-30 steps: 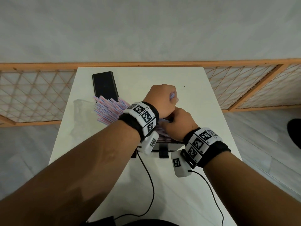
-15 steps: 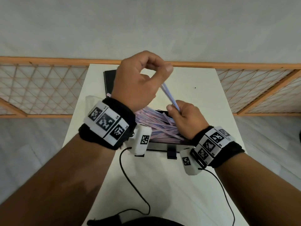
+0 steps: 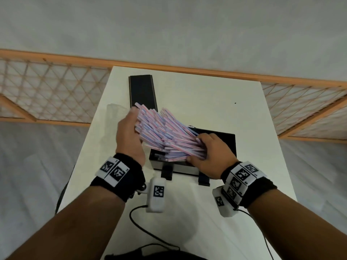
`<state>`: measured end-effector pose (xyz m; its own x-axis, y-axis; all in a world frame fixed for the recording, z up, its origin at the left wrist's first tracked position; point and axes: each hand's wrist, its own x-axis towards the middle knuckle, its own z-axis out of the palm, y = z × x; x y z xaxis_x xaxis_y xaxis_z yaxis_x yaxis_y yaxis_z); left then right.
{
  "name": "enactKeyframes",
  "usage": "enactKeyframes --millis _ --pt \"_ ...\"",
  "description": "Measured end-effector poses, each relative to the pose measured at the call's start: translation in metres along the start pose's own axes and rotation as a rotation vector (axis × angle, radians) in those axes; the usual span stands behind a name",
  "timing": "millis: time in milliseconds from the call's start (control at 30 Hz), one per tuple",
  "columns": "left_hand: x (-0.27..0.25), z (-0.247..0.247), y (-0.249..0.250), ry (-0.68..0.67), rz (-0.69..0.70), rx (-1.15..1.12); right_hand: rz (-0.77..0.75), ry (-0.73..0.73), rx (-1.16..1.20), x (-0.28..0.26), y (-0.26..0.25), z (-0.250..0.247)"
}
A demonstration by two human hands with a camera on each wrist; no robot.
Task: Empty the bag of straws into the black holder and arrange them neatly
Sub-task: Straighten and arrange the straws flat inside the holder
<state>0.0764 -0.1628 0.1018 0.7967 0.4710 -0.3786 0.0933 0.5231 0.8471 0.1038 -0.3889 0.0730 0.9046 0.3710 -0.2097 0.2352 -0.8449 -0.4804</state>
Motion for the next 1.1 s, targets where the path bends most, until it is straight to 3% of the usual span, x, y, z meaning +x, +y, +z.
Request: enactKeyframes --millis 67,167,300,433,567,667,733,833,967,1033,1100 --pt "0.0 0.003 -0.007 -0.107 0.011 0.047 0.029 -0.025 -0.03 0.002 0.002 -0.002" --pt "0.005 0.007 -0.011 -0.158 0.037 0.132 0.051 -0.1 -0.051 0.003 0.001 0.001" --pt "0.011 0.019 -0.006 -0.232 0.039 0.152 0.07 -0.062 -0.082 0.007 -0.003 0.006" --pt "0.008 0.035 -0.003 -0.358 0.129 0.185 0.071 -0.039 -0.061 0.007 -0.009 0.01" --pt "0.005 0.047 0.0 -0.58 0.19 0.177 0.007 0.144 -0.011 0.003 -0.01 0.011" --pt "0.013 0.046 0.009 -0.676 0.131 0.102 -0.021 0.29 0.024 -0.003 -0.015 0.01" --pt "0.021 0.037 0.013 -0.611 0.109 0.13 0.012 0.277 -0.038 -0.005 -0.022 0.012" --pt "0.032 0.019 0.012 -0.267 0.091 0.1 0.049 0.18 -0.072 -0.005 -0.024 0.014" --pt "0.026 -0.001 0.004 0.071 -0.053 -0.099 0.039 0.282 0.057 -0.014 -0.007 0.0" --pt "0.016 -0.002 -0.001 0.073 -0.083 -0.043 0.021 0.153 0.065 -0.018 0.0 -0.007" --pt "0.006 0.004 -0.006 -0.021 -0.101 0.006 -0.106 -0.051 0.016 -0.019 0.001 -0.007"
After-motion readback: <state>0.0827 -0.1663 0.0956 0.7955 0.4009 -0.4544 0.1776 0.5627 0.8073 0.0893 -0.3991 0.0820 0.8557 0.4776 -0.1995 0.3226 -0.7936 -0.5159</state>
